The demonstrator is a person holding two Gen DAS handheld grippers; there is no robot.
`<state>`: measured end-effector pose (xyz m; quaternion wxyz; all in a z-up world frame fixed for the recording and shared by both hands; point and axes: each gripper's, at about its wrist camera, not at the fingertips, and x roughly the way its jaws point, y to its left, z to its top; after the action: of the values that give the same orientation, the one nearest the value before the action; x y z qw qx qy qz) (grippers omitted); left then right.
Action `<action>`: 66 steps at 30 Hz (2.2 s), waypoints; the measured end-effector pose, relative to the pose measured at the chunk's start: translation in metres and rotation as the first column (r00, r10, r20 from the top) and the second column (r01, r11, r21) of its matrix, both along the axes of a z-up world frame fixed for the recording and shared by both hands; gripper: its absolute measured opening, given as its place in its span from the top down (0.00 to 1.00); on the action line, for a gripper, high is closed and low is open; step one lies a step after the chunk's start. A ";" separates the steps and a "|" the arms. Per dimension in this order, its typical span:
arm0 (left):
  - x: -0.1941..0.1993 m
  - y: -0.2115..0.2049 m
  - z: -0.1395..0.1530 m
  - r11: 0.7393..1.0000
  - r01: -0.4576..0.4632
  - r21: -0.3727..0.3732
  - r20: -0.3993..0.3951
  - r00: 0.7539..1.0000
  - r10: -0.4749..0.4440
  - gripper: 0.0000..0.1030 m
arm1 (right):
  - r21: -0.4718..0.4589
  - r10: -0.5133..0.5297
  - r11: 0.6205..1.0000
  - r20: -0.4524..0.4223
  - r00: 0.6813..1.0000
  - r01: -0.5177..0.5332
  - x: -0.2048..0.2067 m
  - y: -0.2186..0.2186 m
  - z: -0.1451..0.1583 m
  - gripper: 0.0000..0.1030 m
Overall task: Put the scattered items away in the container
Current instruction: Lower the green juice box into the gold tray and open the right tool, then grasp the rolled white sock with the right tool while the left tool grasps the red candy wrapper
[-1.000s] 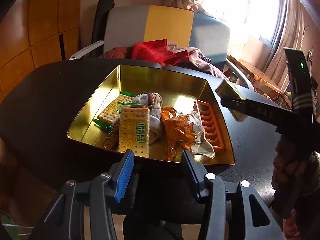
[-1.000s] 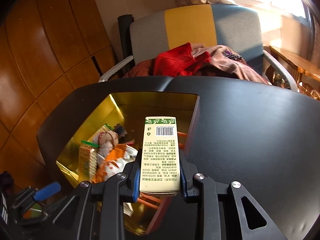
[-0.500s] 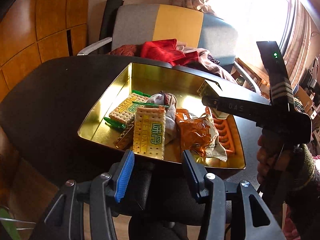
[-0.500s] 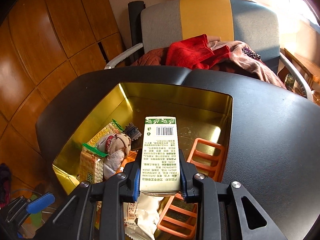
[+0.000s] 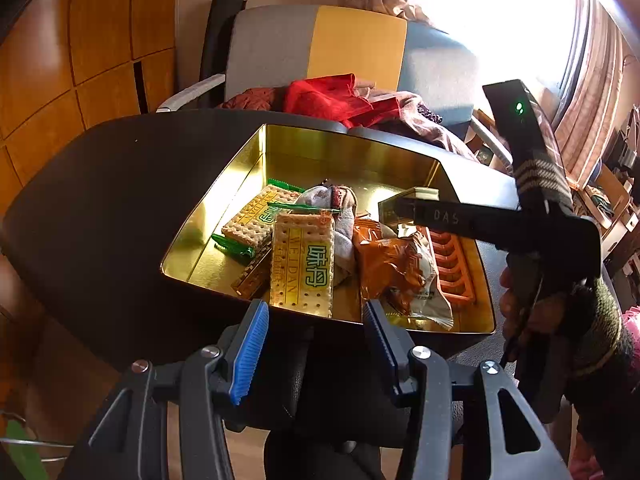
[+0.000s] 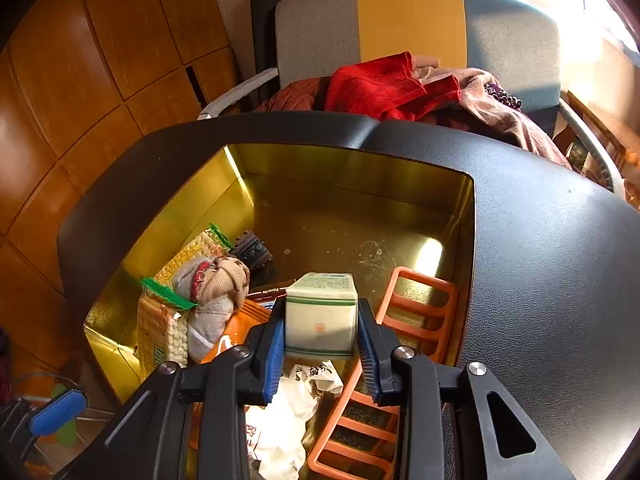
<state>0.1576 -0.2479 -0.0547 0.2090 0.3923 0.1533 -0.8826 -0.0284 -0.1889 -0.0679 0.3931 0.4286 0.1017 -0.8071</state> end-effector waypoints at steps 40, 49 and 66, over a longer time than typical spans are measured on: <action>-0.237 0.278 0.025 0.713 0.701 -0.010 0.080 0.711 -0.699 0.51 | -0.140 -0.852 0.501 0.091 0.515 0.854 -0.086 0.503 -0.018 0.41; -0.333 0.365 -0.005 0.632 0.771 0.086 0.132 0.620 -0.774 0.51 | -0.126 -0.762 0.636 0.050 0.646 0.761 -0.078 0.491 -0.038 0.43; -0.392 0.462 -0.043 0.482 0.866 0.135 0.173 0.458 -0.872 0.51 | -0.111 -0.787 0.613 0.008 0.617 0.783 -0.065 0.516 -0.061 0.50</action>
<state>-0.2349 0.2141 -0.0973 -0.2593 0.5123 -0.0796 -0.8149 -0.0934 0.3270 -0.1291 0.0202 0.3921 -0.1294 -0.9106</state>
